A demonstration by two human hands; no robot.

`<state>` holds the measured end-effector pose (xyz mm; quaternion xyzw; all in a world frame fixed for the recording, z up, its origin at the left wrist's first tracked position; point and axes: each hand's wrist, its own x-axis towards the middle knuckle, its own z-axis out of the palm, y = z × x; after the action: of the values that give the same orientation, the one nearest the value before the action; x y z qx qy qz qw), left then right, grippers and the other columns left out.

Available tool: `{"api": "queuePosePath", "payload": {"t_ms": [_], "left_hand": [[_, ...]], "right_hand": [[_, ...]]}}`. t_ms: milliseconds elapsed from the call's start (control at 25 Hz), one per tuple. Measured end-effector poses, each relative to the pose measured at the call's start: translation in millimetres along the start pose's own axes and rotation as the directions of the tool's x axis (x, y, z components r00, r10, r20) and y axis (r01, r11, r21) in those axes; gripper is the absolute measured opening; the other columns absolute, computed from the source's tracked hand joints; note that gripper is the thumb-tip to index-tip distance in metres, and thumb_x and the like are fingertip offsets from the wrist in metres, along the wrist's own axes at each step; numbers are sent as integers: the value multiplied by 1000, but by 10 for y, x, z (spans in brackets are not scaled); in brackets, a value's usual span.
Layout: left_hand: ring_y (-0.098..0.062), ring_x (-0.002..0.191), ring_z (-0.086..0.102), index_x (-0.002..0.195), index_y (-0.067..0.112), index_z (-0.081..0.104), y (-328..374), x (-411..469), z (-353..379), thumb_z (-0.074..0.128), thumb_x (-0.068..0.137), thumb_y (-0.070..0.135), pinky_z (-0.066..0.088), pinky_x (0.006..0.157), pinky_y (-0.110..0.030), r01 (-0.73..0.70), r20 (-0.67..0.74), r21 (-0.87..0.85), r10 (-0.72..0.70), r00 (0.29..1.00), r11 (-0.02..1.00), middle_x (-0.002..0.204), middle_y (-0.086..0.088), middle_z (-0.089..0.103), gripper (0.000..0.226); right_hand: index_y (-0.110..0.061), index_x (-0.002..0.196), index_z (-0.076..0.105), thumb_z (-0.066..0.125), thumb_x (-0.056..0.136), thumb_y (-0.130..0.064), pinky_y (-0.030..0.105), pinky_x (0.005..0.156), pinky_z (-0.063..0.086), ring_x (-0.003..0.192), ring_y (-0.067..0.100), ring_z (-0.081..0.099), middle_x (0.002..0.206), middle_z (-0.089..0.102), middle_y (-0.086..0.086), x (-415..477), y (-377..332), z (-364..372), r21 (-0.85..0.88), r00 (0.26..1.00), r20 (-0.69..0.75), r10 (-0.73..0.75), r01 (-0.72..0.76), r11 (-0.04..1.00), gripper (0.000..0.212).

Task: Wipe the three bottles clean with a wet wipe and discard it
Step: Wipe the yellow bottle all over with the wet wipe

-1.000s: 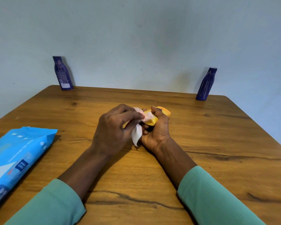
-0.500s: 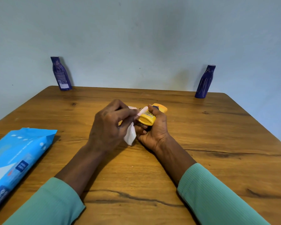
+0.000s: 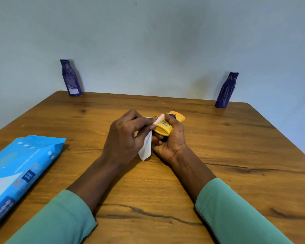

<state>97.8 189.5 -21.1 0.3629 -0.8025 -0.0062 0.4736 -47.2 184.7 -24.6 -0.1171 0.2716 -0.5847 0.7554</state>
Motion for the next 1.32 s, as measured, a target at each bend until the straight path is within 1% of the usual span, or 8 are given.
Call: {"api": "queuePosePath", "payload": {"t_ms": [160,320,480,640,760,880,1000,1320], "left_hand": [[-5,82,71,109,15,82,114,-49,96,79,92,23,60,67,-26,281,-83,-129,-293,952,951,94,4,77,19],[-9,78,77,97,18,83,314,-93,216,78,93,23,62,71,-30,596,37,-500,-672,740,629,84,6,81,8],[-22,80,77,89,11,82,313,-73,171,79,91,18,63,74,-35,686,235,-614,-739,631,390,86,-6,81,8],[-28,91,75,96,7,81,204,-22,42,78,90,15,62,85,-48,682,354,-713,-753,554,167,96,-12,81,11],[-22,96,76,105,19,79,121,14,-53,74,94,20,66,80,-38,572,31,-713,-798,602,404,97,-2,80,11],[-17,94,74,119,26,73,189,0,-115,70,99,20,64,73,-30,426,-151,-593,-614,775,683,102,3,76,21],[-14,95,69,127,22,73,266,21,-148,68,101,19,57,71,-19,279,-241,-404,-396,886,871,107,2,72,27],[-13,101,69,127,19,75,219,20,-171,67,101,14,59,75,-24,204,-175,-357,-280,944,911,109,2,71,28]], "right_hand": [[-14,84,61,55,99,-53,17,38,24,37,7,39,57,54,0,17,18,-30,59,1000,-8,-31,31,998,42],[-17,71,76,57,94,-66,13,38,36,30,5,41,66,61,2,-15,26,35,-5,992,-66,-106,106,994,57],[-18,103,75,63,94,-57,34,63,61,68,16,75,99,78,8,11,8,46,-98,979,-47,-198,192,976,42],[-6,115,72,73,93,-39,41,75,62,85,26,73,105,76,14,47,71,32,-198,944,-55,-324,308,930,40],[-14,121,70,73,96,-19,52,94,60,99,21,75,105,79,8,84,89,-15,-461,814,8,-580,518,720,26],[-31,122,66,64,101,-11,37,87,61,97,15,73,100,76,1,22,121,-9,-670,684,235,-691,629,395,29],[-28,129,63,73,95,-13,38,75,62,89,21,70,97,71,6,-57,151,1,-654,647,412,-642,700,286,38],[-13,119,67,71,92,3,53,71,58,85,27,67,94,71,8,-87,203,1,-590,617,552,-561,764,260,32]]}}
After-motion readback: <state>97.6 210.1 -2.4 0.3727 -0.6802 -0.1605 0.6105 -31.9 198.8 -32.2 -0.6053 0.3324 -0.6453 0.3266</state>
